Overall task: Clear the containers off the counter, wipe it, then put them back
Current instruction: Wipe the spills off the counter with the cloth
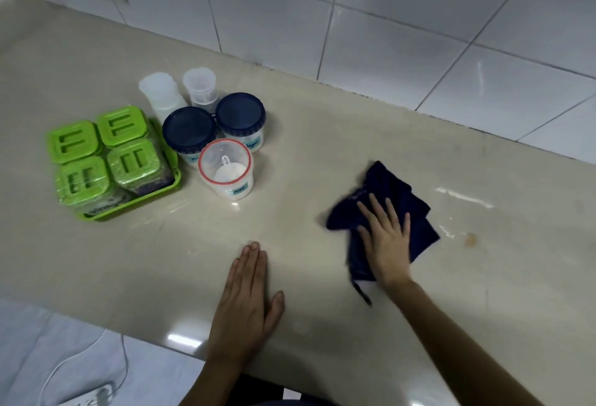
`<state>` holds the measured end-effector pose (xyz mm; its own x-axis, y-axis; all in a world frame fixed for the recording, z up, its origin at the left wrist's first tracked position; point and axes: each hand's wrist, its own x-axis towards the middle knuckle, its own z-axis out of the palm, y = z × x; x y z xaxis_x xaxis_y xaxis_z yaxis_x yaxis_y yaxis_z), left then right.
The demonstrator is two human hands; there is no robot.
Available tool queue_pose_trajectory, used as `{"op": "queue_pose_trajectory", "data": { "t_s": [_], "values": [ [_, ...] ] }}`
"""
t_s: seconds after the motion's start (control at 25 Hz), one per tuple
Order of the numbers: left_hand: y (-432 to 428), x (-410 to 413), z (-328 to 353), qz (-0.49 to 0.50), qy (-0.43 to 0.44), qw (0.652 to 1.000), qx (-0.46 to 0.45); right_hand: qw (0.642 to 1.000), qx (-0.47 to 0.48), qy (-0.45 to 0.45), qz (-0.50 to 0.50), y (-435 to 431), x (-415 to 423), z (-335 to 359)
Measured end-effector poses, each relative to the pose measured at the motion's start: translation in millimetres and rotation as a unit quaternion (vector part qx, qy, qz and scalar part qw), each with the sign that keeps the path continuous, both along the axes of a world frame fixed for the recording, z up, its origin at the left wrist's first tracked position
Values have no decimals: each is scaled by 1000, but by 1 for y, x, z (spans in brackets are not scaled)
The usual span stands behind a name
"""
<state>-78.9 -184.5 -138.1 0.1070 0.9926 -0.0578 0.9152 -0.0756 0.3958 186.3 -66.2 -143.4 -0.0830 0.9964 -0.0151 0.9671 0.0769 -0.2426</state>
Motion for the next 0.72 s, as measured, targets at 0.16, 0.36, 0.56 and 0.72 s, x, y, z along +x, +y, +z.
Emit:
{"op": "queue_pose_trajectory", "data": {
  "t_s": [0.16,0.36,0.56,0.72],
  "values": [
    [1,0,-1,-1,16,1000,-2,996,-7,-35,86,14,-105,1],
    [-1,-3,-2,3,25,1000,-3,952,4,-48,303,-12,-41,-3],
    [-1,15,12,-20,0,999,36,988,-19,-19,150,-67,110,5],
    [8,87,15,-60,-3,998,26,998,-13,18,-65,-113,137,7]
  ]
}}
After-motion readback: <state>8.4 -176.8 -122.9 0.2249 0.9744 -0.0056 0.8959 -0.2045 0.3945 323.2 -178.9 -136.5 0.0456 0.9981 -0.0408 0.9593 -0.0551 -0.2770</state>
